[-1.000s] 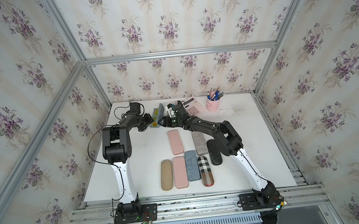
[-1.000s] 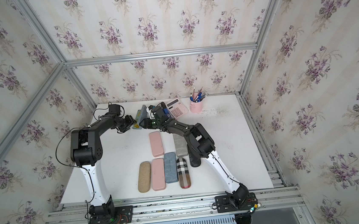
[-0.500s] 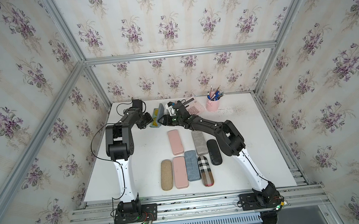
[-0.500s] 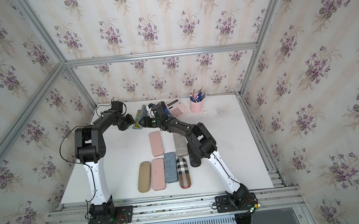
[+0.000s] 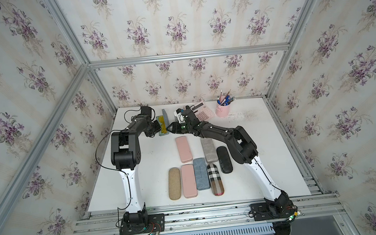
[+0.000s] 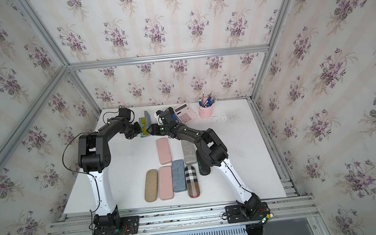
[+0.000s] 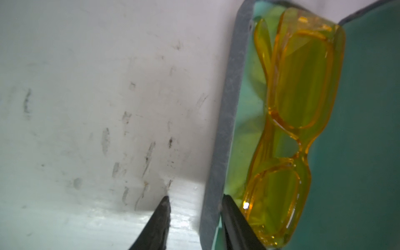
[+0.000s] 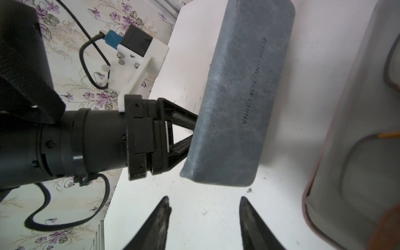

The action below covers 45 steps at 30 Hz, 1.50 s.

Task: Close the glasses case
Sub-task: Move the glasses case to the center of the board.

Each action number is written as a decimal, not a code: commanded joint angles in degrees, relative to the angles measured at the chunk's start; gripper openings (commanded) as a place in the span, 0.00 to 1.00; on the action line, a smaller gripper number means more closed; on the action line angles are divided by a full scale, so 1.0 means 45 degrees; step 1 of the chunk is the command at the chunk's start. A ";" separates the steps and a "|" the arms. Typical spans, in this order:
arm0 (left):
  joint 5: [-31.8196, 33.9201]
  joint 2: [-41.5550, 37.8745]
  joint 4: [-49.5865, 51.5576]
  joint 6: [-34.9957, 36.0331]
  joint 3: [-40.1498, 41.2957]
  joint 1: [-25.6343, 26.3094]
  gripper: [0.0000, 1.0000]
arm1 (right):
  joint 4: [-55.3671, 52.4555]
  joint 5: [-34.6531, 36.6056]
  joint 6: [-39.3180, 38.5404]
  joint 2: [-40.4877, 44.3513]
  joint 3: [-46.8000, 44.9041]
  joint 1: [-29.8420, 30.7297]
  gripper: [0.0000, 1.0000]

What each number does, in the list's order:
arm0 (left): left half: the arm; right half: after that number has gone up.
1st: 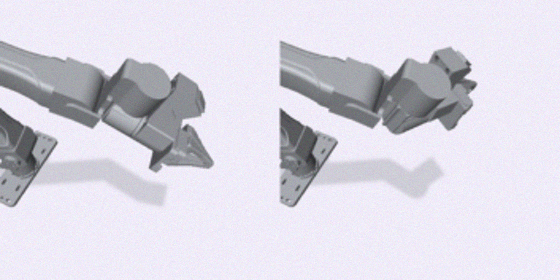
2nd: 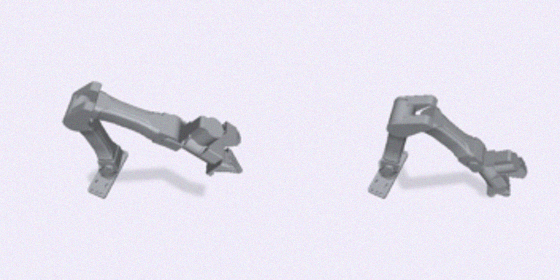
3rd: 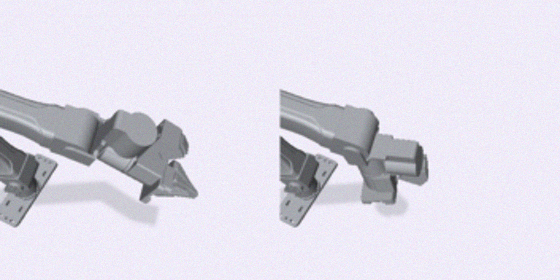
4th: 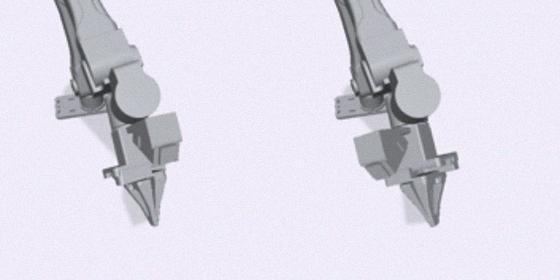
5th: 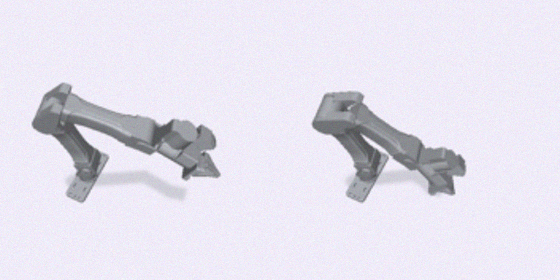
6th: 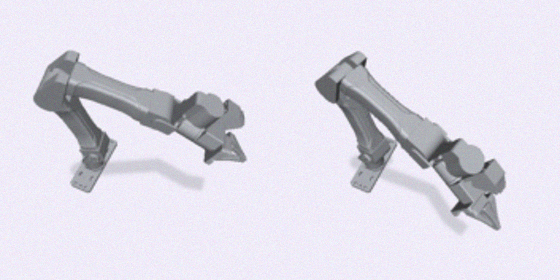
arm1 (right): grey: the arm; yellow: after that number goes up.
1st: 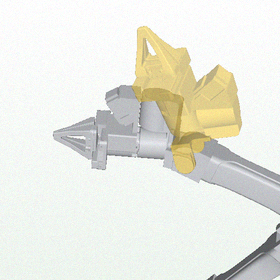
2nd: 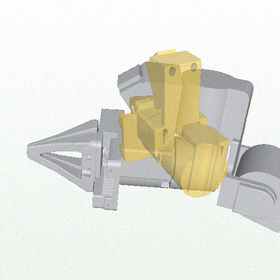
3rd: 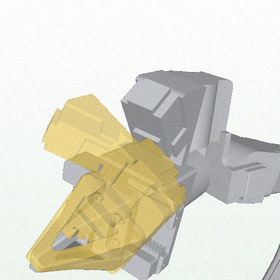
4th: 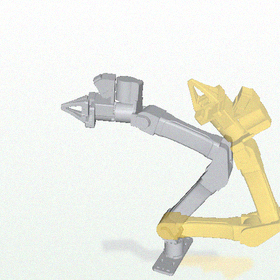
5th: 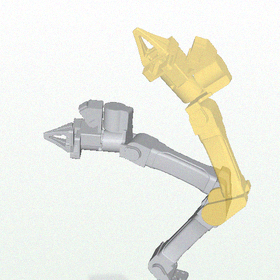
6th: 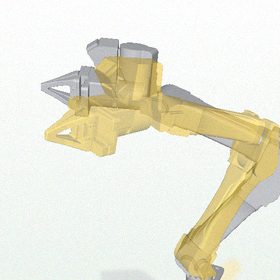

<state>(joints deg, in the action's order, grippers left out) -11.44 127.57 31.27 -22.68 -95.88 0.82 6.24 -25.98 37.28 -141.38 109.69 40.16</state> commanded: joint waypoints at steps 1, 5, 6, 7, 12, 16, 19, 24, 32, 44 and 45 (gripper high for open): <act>-0.0268 -0.0073 0.0884 0.0298 0.0354 0.0160 0.36 | 0.0360 -0.0010 -0.0198 0.0512 -0.0364 0.0020 0.51; -0.0296 -0.0445 0.0802 0.0433 0.0913 0.0278 0.33 | 0.0391 -0.0010 -0.0285 0.0920 -0.0919 0.0020 0.52; -0.0326 -0.0509 0.0777 0.0465 0.1035 0.0304 0.33 | 0.0391 0.0009 -0.0303 0.1011 -0.1039 0.0020 0.51; -0.0311 -0.0528 0.0779 0.0469 0.1104 0.0333 0.32 | 0.0425 0.0030 -0.0333 0.1108 -0.1204 0.0020 0.51; -0.0354 -0.0581 0.0998 0.0646 0.1230 0.0496 0.23 | 0.0560 0.0094 -0.0354 0.1541 -0.1919 0.0020 0.51; -0.0341 -0.0648 0.1074 0.0723 0.1383 0.0644 0.19 | 0.0618 0.0160 -0.0412 0.1856 -0.2390 0.0019 0.51; -0.0367 -0.0708 0.1101 0.0745 0.1529 0.0667 0.14 | 0.0621 0.0187 -0.0432 0.2055 -0.2665 0.0020 0.50; -0.0348 -0.1133 0.0958 0.0798 0.2136 0.0812 0.09 | 0.0645 0.0251 -0.0509 0.2375 -0.3057 0.0032 0.50; -0.0424 -0.1781 0.0686 0.0827 0.3331 0.1301 0.06 | 0.0664 0.0385 -0.0686 0.3044 -0.3869 0.0040 0.49; 0.0228 -0.3910 0.0440 0.0767 0.6305 0.2101 0.09 | 0.0873 0.0523 -0.0801 0.4019 -0.5215 0.0040 0.49; 0.0324 -0.4070 0.0477 0.0714 0.6517 0.2122 0.09 | 0.0915 0.0523 -0.0784 0.4100 -0.5342 0.0056 0.49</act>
<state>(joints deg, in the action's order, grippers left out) -12.36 109.97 26.15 -19.57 -68.69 10.07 8.91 -24.01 34.50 -124.18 86.61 40.23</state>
